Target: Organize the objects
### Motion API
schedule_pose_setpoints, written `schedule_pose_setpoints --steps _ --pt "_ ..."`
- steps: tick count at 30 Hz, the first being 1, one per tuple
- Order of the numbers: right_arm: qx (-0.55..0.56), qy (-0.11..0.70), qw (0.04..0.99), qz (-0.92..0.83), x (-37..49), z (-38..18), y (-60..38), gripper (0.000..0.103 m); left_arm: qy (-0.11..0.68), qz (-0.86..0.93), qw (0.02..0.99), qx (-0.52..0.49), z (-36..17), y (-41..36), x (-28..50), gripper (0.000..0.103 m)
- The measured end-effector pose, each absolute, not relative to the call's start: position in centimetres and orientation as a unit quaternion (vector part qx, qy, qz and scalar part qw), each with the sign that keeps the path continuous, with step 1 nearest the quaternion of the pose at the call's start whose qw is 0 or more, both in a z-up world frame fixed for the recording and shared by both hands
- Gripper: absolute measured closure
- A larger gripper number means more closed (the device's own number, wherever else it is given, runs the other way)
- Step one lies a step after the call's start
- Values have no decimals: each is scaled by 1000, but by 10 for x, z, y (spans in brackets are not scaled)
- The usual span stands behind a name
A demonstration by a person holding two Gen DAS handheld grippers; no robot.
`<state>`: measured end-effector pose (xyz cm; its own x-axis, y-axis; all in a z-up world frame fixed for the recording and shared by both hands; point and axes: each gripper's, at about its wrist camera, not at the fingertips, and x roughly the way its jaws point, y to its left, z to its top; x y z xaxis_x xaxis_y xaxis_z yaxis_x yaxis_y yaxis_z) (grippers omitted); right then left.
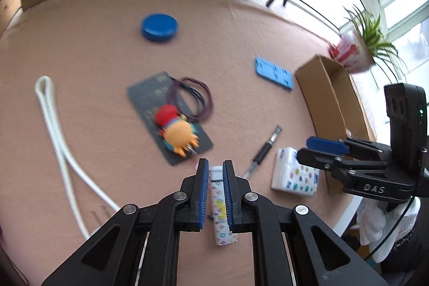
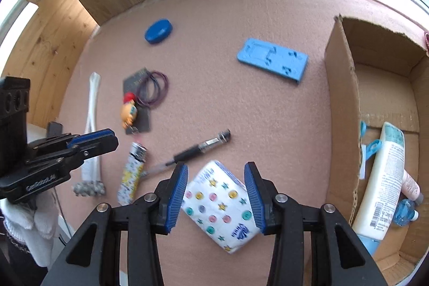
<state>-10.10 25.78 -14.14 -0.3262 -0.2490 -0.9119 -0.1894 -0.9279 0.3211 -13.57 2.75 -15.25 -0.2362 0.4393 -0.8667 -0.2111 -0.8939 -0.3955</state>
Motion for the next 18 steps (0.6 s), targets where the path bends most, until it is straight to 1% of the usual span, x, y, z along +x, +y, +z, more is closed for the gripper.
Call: schedule_pose_setpoints --steps 6,7,9,12,14,18 --pt "566 -177 33 -804 -155 -140 242 63 -118 789 178 -576 -149 4 -154 92" --pt "568 -172 36 -804 -166 -143 237 64 -115 791 175 -575 -150 3 -156 92" --pt "577 -157 32 -801 -188 -151 229 70 -115 790 170 -577 -154 3 -162 92" --pt "595 -159 32 -787 -212 -167 224 77 -121 788 169 -579 -159 7 -165 92" --pt "602 -161 34 -781 -221 -175 220 78 -124 789 171 -577 -161 7 -165 92" --pt "608 -131 30 -782 -234 -181 210 78 -130 790 159 -578 -167 2 -170 92"
